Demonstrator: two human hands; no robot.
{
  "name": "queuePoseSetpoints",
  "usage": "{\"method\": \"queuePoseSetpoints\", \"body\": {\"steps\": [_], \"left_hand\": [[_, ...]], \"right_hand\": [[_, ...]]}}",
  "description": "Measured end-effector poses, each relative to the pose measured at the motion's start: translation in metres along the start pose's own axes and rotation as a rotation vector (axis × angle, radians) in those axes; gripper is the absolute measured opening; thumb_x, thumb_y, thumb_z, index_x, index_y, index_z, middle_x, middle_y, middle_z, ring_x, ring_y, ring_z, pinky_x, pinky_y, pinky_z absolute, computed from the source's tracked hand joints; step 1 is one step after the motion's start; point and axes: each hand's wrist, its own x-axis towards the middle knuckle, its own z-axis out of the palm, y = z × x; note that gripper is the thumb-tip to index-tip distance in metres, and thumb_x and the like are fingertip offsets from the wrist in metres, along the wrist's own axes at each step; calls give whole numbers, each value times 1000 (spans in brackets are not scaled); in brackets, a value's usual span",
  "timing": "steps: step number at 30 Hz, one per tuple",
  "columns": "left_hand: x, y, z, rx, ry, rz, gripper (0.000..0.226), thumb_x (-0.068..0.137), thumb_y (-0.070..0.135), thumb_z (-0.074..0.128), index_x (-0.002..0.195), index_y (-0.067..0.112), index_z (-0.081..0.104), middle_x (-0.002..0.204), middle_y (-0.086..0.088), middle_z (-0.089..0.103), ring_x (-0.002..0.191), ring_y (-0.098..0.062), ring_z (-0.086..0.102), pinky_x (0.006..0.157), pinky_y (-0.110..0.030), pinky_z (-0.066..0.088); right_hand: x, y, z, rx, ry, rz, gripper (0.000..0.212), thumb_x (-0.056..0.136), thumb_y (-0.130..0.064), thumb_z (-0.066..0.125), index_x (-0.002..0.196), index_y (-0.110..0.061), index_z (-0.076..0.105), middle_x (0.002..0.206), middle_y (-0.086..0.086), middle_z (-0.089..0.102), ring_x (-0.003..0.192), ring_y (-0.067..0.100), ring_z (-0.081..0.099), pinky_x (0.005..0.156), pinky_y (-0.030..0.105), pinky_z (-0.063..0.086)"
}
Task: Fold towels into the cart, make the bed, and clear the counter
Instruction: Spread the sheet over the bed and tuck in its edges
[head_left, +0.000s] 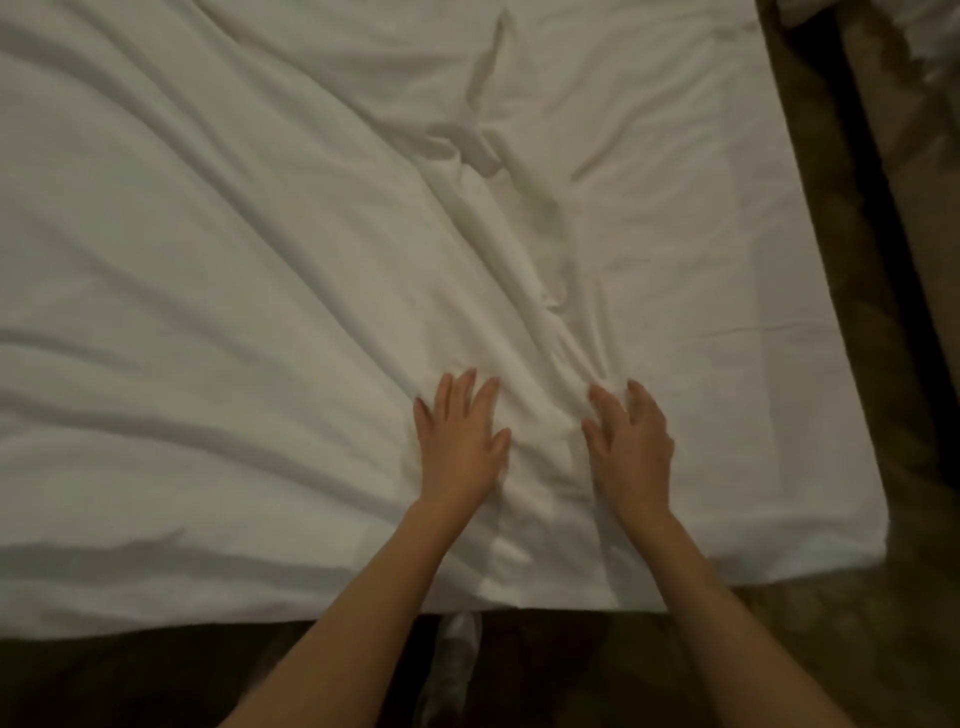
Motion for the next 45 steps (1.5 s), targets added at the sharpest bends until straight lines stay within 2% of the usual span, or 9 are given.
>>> {"method": "queuePoseSetpoints", "body": {"steps": [3, 7, 11, 14, 18, 23, 29, 37, 45], "left_hand": [[-13, 17, 26, 16, -26, -12, 68, 96, 47, 41, 151, 31, 6, 160, 5, -1, 146, -20, -10, 113, -52, -10], [-24, 28, 40, 94, -103, -39, 75, 94, 55, 37, 150, 31, -6, 159, 6, -11, 144, -22, -19, 110, -58, -13], [-6, 62, 17, 118, -55, -8, 70, 97, 49, 37, 152, 25, 0, 160, 2, -8, 145, -22, -17, 110, -58, -12], [12, 99, -1, 126, -26, 82, 65, 97, 40, 41, 151, 19, 13, 160, -2, 3, 147, -22, -5, 115, -50, -5], [33, 161, -24, -92, -94, 93, 55, 95, 30, 45, 147, 18, 28, 149, -6, 35, 134, -24, 35, 107, -36, 30], [68, 274, -32, -163, 8, 91, 50, 94, 24, 46, 142, 20, 35, 142, -3, 43, 126, -21, 43, 96, -35, 39], [98, 399, -19, -303, 148, -124, 53, 92, 22, 50, 143, 17, 35, 143, -5, 41, 129, -22, 41, 100, -36, 37], [159, 496, 2, -374, 396, -334, 56, 90, 23, 53, 143, 17, 36, 143, -7, 43, 129, -24, 40, 104, -39, 36], [299, 517, -3, -263, 444, -480, 57, 91, 26, 51, 145, 16, 32, 150, -8, 33, 141, -27, 24, 114, -49, 21]], "right_hand": [[-5, 29, -9, 82, 60, 106, 38, 94, -23, 55, 133, -22, 53, 140, 15, 35, 124, 33, 36, 101, 40, 32], [-11, 41, -12, 258, -45, 49, 41, 95, -10, 52, 136, -15, 47, 130, 13, 34, 113, 27, 43, 94, 21, 33], [3, 37, -33, 84, -64, 3, 48, 97, -20, 49, 143, -18, 38, 145, 11, 33, 130, 28, 34, 103, 38, 33], [16, 40, -61, -6, -50, -21, 51, 99, -30, 45, 146, -17, 32, 154, 9, 25, 142, 26, 21, 113, 41, 21], [51, 58, -118, -91, -86, -62, 53, 101, -36, 35, 149, -17, 22, 159, 2, 13, 147, 18, 6, 117, 40, 4], [109, 102, -209, -127, -65, -121, 55, 101, -42, 32, 150, -21, 19, 160, -1, 8, 147, 16, 2, 118, 45, 2], [198, 155, -304, -159, -113, -311, 57, 101, -44, 32, 151, -21, 17, 160, -1, 6, 147, 17, 4, 117, 45, 5], [284, 210, -381, -116, -177, -505, 55, 101, -43, 32, 150, -23, 18, 160, -3, 9, 147, 16, 2, 117, 44, 0], [427, 192, -386, -237, -239, -670, 58, 100, -45, 33, 150, -22, 17, 160, -3, 8, 147, 17, 1, 118, 46, 1]]}}
